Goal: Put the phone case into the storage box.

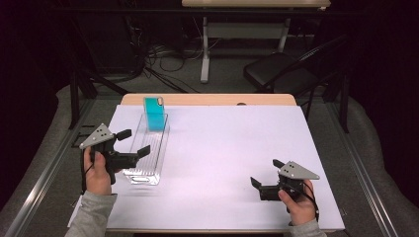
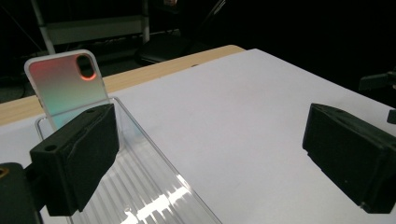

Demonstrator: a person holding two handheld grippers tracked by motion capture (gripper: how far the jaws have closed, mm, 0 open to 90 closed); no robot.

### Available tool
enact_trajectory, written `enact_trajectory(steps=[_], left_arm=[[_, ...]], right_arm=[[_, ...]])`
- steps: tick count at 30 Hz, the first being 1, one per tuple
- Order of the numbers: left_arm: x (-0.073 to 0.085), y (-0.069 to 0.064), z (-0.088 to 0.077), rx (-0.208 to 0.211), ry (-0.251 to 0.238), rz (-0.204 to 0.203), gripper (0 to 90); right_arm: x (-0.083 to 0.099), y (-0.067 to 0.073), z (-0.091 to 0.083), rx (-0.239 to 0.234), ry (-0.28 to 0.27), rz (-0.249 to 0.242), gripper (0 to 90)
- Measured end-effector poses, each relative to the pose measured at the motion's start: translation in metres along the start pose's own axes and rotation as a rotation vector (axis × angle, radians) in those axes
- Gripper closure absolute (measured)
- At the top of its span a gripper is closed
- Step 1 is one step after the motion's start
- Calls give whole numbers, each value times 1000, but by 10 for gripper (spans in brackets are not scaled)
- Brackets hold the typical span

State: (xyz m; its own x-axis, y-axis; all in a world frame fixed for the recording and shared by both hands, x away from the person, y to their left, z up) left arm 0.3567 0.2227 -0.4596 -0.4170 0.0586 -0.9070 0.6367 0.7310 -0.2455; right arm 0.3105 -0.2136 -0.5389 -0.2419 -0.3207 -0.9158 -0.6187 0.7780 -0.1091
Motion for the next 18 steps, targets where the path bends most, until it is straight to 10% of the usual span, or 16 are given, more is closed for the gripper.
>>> enact_trajectory(steps=[18], left_arm=[[46,-9,-7,18,-29,13,40]], right_arm=[[11,-11,-17,41,8,18,4]])
Point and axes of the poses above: each handheld gripper's, and its own axes: z roughly forward along the jaws, x roughly out of its underside, y roughly to its left, the point moved 5 cm from there along z, roughly forward along the jaws, and after that the axes turned 8 degrees about -z, right-handed, at the moved point
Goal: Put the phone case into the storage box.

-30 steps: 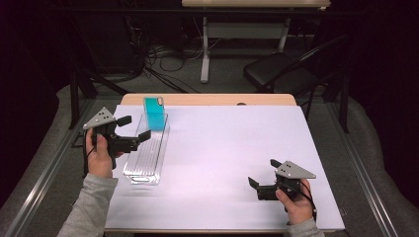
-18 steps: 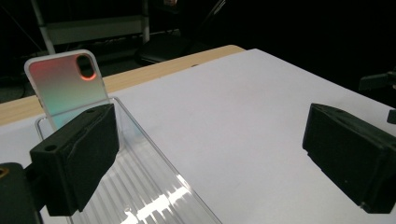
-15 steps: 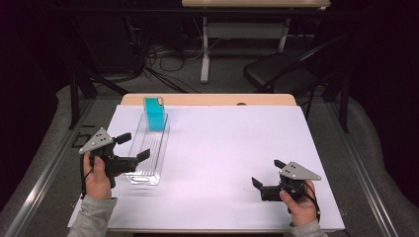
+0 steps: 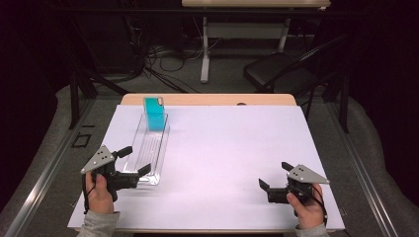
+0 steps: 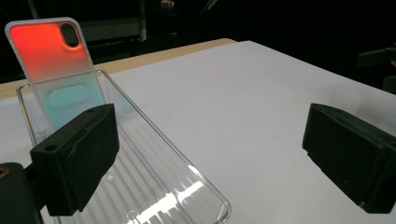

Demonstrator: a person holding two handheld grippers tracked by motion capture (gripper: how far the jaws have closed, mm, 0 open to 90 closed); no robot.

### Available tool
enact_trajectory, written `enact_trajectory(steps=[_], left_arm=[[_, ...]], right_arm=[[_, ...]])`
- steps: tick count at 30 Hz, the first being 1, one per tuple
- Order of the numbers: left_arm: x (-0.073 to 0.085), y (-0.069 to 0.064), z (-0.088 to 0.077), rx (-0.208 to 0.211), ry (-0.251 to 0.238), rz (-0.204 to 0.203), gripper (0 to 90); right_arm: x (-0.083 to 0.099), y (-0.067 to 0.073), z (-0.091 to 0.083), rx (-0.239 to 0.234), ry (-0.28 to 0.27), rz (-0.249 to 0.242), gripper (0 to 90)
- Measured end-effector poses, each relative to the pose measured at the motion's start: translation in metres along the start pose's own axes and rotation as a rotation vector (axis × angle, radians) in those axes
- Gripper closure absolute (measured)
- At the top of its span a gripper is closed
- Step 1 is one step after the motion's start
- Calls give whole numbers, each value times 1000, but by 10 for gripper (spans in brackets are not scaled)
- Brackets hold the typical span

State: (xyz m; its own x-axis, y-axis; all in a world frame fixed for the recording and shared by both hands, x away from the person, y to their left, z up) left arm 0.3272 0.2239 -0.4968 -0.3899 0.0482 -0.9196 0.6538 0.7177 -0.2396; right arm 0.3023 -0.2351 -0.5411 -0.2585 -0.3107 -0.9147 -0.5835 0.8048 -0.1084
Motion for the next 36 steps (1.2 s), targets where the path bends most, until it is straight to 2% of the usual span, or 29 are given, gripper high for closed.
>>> enact_trajectory(steps=[14,23,36], left_arm=[[13,3,-1,-3,-20,2,40],[18,9,0,-6,-13,-7,41],[21,9,2,-7,-1,-5,42]], right_arm=[[8,-3,5,9,20,0,4],[10,-3,8,12,20,3,4],[11,-1,9,5,36,-1,4]])
Point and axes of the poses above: each handheld gripper's, and its own axes: z roughly forward along the jaws, x roughly out of its underside, y roughly to its left, the point moved 5 cm from there along z, roughly forward along the jaws, and after that the axes turned 8 degrees about -z, right-handed, at the moved point
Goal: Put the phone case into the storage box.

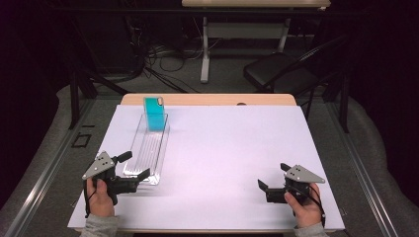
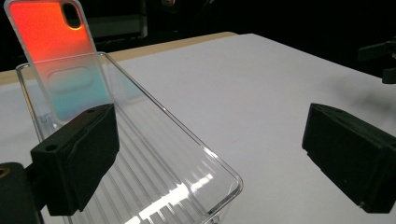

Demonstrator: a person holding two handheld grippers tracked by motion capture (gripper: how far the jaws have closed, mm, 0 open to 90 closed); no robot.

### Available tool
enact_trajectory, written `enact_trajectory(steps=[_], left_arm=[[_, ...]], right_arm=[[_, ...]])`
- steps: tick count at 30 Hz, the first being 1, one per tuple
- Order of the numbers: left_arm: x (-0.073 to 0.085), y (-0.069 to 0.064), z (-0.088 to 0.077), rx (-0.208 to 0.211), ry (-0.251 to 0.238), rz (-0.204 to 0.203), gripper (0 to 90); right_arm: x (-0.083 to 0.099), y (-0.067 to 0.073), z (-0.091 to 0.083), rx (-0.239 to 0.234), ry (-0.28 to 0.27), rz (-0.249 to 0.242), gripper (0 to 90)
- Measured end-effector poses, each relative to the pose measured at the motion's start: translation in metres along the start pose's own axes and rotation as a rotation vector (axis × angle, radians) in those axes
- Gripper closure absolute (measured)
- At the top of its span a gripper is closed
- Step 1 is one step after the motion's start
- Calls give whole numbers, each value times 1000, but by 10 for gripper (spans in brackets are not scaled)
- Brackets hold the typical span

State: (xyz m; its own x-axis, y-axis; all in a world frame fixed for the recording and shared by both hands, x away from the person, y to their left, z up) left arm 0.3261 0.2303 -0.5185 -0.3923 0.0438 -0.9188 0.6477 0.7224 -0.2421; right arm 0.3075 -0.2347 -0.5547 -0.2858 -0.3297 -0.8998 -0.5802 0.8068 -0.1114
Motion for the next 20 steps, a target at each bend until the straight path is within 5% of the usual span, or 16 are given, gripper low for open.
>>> enact_trajectory(steps=[20], left_arm=[[1,1,0,-7,8,-3,42]], right_arm=[[1,-2,0,6,-1,11,4]])
Point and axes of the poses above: each handheld gripper's, and its own axes: z roughly forward along the jaws, x roughly out of its underside, y roughly to its left, the point moved 5 cm from there along z, roughly forward along the jaws, and after that the axes turned 8 degrees about -z, right-handed, at the moved point
